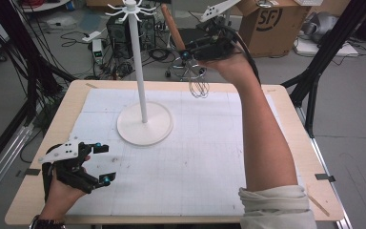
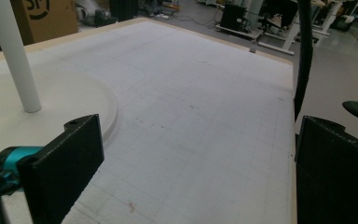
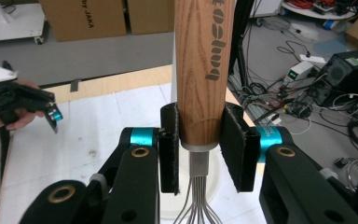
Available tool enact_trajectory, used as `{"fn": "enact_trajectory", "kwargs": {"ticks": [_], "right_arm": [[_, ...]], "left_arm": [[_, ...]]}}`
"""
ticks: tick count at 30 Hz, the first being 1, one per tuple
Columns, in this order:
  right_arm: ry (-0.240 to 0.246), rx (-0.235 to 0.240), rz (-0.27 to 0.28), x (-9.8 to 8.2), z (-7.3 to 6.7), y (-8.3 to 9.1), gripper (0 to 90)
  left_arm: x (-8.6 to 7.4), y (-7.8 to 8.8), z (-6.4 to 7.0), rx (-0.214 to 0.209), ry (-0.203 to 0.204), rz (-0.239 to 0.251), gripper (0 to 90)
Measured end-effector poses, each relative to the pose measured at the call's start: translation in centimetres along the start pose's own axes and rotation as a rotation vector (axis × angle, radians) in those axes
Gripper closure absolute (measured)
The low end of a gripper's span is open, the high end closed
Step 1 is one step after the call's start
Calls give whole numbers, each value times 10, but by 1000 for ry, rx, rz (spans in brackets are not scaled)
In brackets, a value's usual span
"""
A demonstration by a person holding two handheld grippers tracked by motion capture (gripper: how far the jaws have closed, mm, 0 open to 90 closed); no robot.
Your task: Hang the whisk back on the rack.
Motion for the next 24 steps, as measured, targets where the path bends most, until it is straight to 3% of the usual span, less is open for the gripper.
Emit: {"fn": "enact_trajectory", "kwargs": {"ticks": [10, 24], "right_arm": [[-22, -35, -26, 5, 6, -16, 696], [-15, -36, -67, 5, 3, -34, 696]], "left_arm": [[1, 2, 0, -1, 4, 8, 16], [2, 3, 0, -1, -2, 12, 16]]}}
Point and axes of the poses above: each handheld gripper's, and its own axes: y roughly backward along the jaws, x roughly out of its top, z roughly to its right, the point moved 10 cm from there along -y, roughly forward along the jaws, and after that the axes turned 12 degrees about -y, right-handed, at the moved point
